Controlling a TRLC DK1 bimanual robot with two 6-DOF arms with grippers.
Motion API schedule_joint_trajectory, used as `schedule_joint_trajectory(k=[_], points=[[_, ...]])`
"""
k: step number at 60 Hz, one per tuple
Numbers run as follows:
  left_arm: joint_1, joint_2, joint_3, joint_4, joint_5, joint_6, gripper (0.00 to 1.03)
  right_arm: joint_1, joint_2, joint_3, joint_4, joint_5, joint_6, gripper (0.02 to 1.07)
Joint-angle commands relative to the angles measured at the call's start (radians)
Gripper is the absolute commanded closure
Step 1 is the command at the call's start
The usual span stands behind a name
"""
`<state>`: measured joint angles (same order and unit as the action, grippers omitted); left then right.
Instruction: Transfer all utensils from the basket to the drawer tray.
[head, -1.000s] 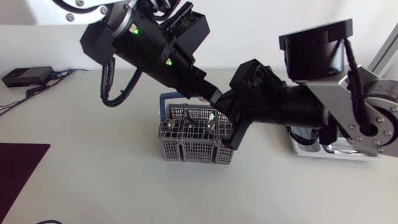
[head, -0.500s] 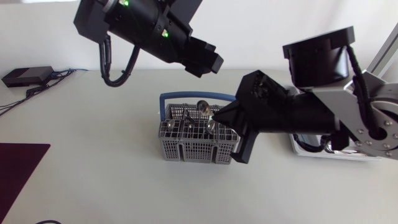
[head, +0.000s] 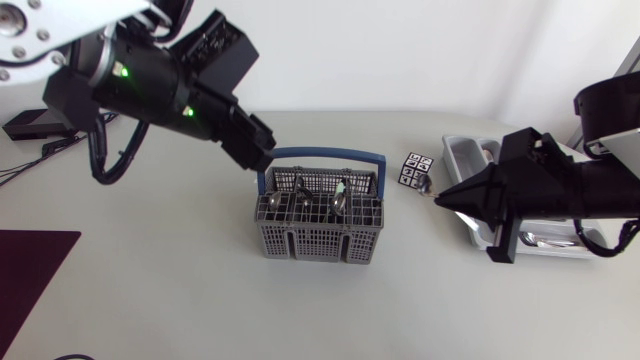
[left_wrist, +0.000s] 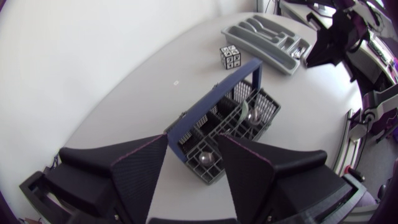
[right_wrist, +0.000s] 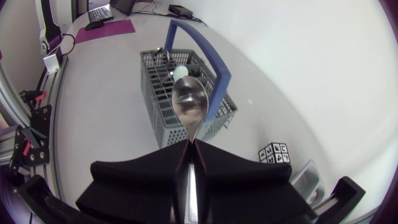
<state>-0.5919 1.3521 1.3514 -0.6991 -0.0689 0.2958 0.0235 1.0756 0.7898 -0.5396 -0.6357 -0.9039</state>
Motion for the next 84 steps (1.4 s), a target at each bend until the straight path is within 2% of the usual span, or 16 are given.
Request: schedule_joint_trajectory(k=[1,13,21,34,52,60,70,72,74,76,78,79,84], points=[[0.030,-0.028,-0.069,0.015,-0.011,0.062,0.44,-0.109,0.050,-0.001,-0.065,-0.044,-0.165,1.02],[0.066,-0.074,-0.144,0.039,-0.011,0.074,0.44,-0.373,0.195,0.074,-0.240,-0.070,-0.513,1.02],[0.069,-0.080,-0.186,0.056,-0.009,0.065,0.44,-0.536,0.354,0.190,-0.355,-0.070,-0.739,1.02],[0.058,-0.088,-0.212,0.072,-0.009,0.049,0.44,-0.682,0.589,0.361,-0.392,-0.022,-0.955,1.02],[0.043,-0.091,-0.224,0.070,-0.016,0.023,0.44,-0.706,0.750,0.460,-0.335,0.126,-1.081,1.02],[0.023,-0.091,-0.230,0.070,-0.034,0.012,0.44,-0.700,0.793,0.459,-0.221,0.186,-1.083,1.02],[0.017,-0.096,-0.242,0.070,-0.039,0.000,0.44,-0.692,0.839,0.457,-0.143,0.240,-1.095,1.01],[0.017,-0.099,-0.245,0.070,-0.039,0.000,0.44,-0.692,0.840,0.457,-0.138,0.245,-1.095,0.96],[0.017,-0.102,-0.247,0.070,-0.039,0.000,0.44,-0.691,0.839,0.454,-0.135,0.245,-1.095,0.86],[0.017,-0.107,-0.250,0.070,-0.039,0.000,0.44,-0.691,0.830,0.447,-0.129,0.248,-1.090,0.67],[0.017,-0.108,-0.253,0.070,-0.039,0.000,0.44,-0.691,0.817,0.440,-0.129,0.251,-1.090,0.56],[0.017,-0.110,-0.253,0.070,-0.039,0.000,0.44,-0.691,0.808,0.434,-0.125,0.252,-1.089,0.52],[0.017,-0.111,-0.259,0.072,-0.039,0.000,0.44,-0.686,0.762,0.405,-0.099,0.251,-1.073,0.50]])
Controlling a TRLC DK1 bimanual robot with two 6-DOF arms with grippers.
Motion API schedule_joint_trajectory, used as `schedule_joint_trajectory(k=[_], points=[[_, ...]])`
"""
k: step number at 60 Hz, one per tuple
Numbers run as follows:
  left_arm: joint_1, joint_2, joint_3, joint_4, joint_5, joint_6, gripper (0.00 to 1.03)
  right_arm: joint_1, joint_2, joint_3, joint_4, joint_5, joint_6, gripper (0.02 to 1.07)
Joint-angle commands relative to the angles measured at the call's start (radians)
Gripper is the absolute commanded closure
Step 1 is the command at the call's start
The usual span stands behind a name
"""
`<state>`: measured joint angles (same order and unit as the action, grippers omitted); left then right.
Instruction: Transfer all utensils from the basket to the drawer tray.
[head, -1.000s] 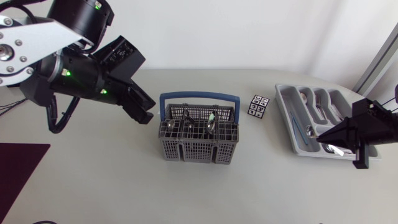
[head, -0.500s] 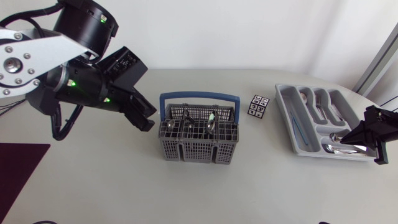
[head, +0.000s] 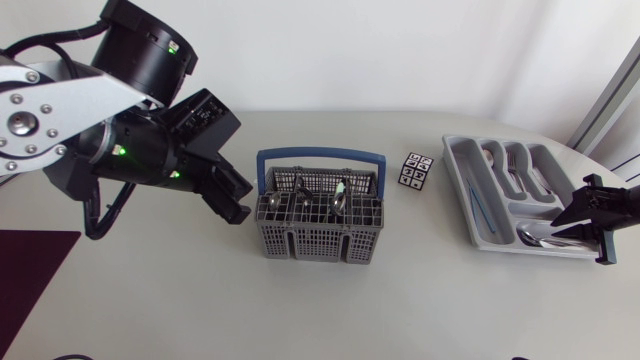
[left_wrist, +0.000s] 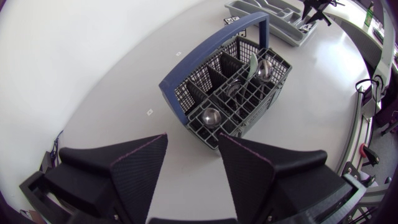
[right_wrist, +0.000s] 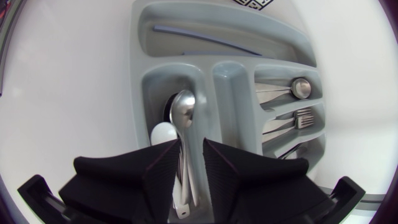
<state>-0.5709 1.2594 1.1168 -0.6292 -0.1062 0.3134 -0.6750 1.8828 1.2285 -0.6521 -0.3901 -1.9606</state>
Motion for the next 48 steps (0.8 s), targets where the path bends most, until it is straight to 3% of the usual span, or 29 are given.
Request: schedule_joint_trajectory(k=[1,11,17,31,48], points=[[-0.003,-0.020,-0.026,0.002,-0.001,-0.017,0.44,0.012,-0.053,-0.038,0.014,0.005,-0.014,0.48],[0.003,-0.035,-0.045,0.008,-0.001,-0.017,0.44,0.071,-0.205,-0.077,-0.052,0.002,0.094,0.46],[0.005,-0.045,-0.068,0.020,-0.001,-0.020,0.44,0.161,-0.314,-0.086,-0.172,-0.006,0.213,0.46],[0.039,-0.068,-0.112,0.054,0.000,-0.020,0.44,0.549,-0.499,-0.077,-0.248,-0.001,0.724,0.46],[0.074,-0.081,-0.170,0.095,0.008,-0.013,0.44,1.003,-0.438,0.049,-0.228,0.085,1.227,0.46]])
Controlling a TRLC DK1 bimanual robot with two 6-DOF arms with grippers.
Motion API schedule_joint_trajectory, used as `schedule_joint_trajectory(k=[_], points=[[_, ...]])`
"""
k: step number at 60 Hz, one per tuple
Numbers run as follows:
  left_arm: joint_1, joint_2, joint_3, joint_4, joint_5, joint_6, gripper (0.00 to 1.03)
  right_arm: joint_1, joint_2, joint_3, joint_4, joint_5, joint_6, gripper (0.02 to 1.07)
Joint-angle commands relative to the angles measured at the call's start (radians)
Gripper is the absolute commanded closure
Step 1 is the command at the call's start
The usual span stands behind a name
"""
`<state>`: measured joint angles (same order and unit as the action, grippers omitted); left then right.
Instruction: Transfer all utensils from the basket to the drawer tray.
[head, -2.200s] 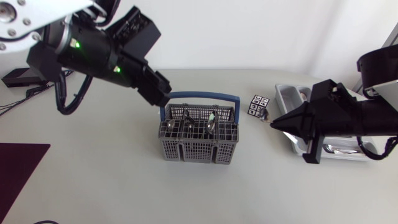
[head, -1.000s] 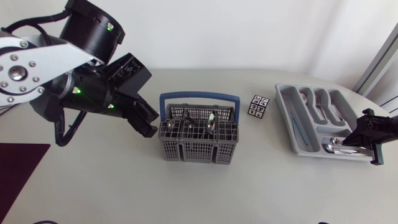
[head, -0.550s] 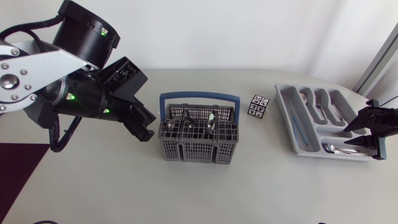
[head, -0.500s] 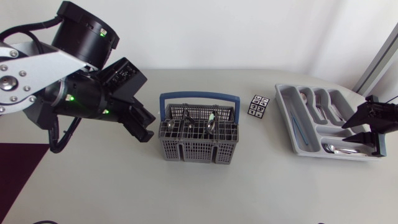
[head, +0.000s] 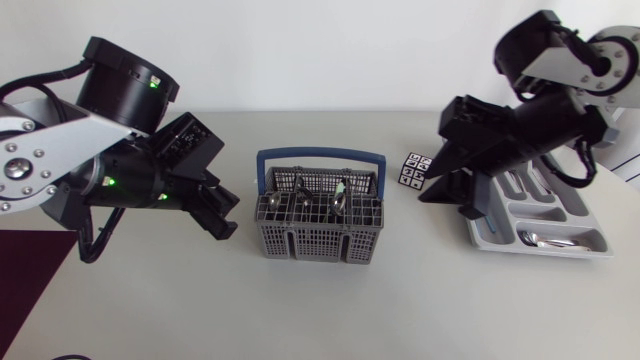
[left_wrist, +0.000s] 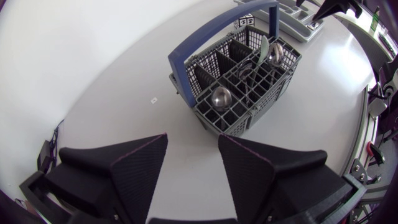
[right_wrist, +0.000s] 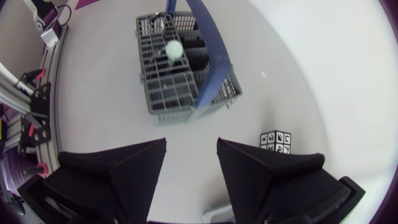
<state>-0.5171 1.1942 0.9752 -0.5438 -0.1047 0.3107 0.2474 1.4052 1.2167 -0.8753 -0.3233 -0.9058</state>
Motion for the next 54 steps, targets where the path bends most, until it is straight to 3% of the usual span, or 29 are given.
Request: schedule_joint_trajectory(k=[1,25,38,54], points=[[0.025,-0.016,-0.030,0.013,0.008,-0.010,0.44,0.104,0.052,0.076,-0.005,0.018,0.199,0.46],[0.080,-0.001,-0.092,0.116,0.112,-0.009,0.44,0.366,0.344,0.365,0.004,0.075,0.627,0.46],[0.144,0.005,-0.113,0.148,0.184,0.013,0.44,0.397,0.425,0.454,0.010,0.078,0.772,0.46],[0.160,0.010,-0.142,0.183,0.207,0.021,0.44,0.449,0.471,0.504,0.012,0.102,0.843,0.46]])
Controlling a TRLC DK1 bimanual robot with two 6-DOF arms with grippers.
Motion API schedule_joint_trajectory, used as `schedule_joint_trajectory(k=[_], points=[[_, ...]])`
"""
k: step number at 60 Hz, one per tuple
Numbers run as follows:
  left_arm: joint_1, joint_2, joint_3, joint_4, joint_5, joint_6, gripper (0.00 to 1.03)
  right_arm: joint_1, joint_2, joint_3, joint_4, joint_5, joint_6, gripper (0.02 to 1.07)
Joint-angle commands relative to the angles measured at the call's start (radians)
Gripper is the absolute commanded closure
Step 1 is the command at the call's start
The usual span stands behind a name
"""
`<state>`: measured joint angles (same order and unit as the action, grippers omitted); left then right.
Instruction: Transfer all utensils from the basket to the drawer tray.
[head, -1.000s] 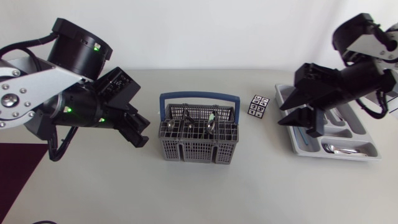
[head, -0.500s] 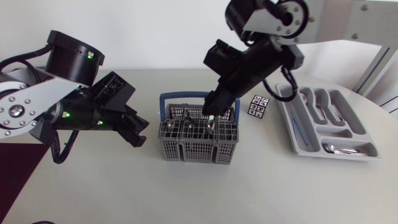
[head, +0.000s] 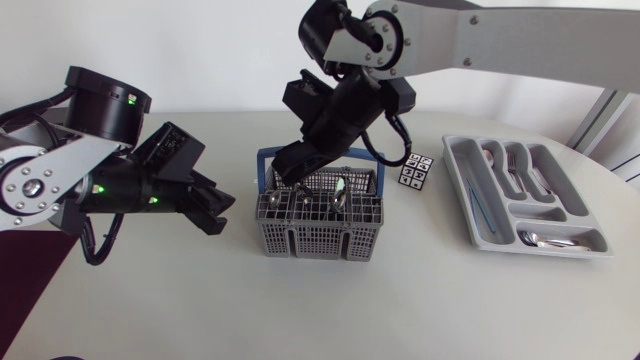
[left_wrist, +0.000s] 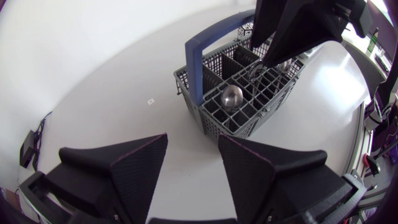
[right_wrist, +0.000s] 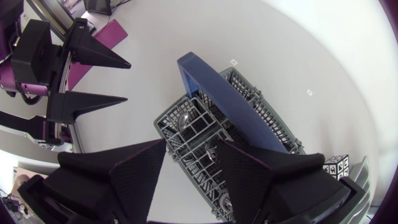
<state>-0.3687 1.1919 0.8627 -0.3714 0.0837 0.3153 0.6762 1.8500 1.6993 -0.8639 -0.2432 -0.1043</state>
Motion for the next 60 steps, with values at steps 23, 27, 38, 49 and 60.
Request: schedule_joint_trajectory(k=[23,27,38,49,60], points=[[0.024,0.014,-0.071,0.055,0.033,0.022,0.44,0.115,0.011,-0.066,0.112,0.162,0.175,0.47],[0.027,0.014,-0.077,0.060,0.034,0.028,0.44,0.126,0.011,-0.081,0.134,0.185,0.190,0.47],[0.033,0.014,-0.083,0.074,0.041,0.034,0.44,0.155,0.011,-0.105,0.170,0.245,0.230,0.47],[0.037,0.021,-0.087,0.091,0.050,0.028,0.44,0.174,0.025,-0.127,0.218,0.263,0.250,0.55],[0.036,0.046,-0.096,0.117,0.053,0.027,0.44,0.174,0.051,-0.135,0.226,0.271,0.270,0.59]])
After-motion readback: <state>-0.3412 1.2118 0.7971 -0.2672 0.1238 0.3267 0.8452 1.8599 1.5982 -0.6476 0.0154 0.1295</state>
